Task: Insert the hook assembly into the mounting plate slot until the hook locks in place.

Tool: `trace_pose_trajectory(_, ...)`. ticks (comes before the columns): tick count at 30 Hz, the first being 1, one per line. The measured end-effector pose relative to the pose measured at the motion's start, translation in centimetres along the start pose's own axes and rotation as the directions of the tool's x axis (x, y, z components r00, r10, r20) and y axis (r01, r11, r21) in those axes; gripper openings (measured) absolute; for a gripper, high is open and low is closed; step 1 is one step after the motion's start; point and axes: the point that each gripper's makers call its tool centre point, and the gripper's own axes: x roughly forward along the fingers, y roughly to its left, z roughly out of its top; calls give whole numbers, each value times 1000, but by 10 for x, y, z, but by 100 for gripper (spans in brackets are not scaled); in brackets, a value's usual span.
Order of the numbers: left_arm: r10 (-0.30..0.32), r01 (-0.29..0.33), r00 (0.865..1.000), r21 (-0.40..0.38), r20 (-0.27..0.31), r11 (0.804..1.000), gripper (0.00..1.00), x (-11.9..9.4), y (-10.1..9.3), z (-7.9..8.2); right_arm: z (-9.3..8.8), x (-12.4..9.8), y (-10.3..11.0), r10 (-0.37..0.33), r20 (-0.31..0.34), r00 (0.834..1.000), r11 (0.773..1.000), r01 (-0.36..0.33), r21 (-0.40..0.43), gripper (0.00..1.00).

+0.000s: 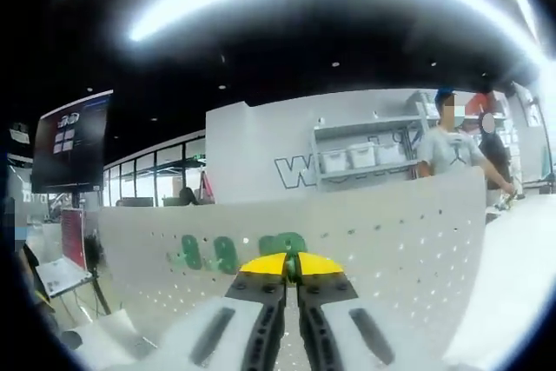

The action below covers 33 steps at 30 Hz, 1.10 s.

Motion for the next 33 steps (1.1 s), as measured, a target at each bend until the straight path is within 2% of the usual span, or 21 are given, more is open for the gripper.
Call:
trace_pose_trajectory(13, 30, -30, 999, -3, -10, 1000, 98, -1, 16, 0, -3, 17, -18, -42, 24, 999, 999, 41, 21, 0)
trace_pose_trajectory(19, 32, -32, 999, -2, -15, 999, 98, -1, 16, -1, 0, 20, -15, -24, 46, 999, 1000, 24, 2, 0)
trace_pose_trajectory(33, 43, -43, 999, -5, -25, 999, 97, -1, 21, -3, -5, 23, -17, -24, 64, 998, 1000, 24, -5, 0)
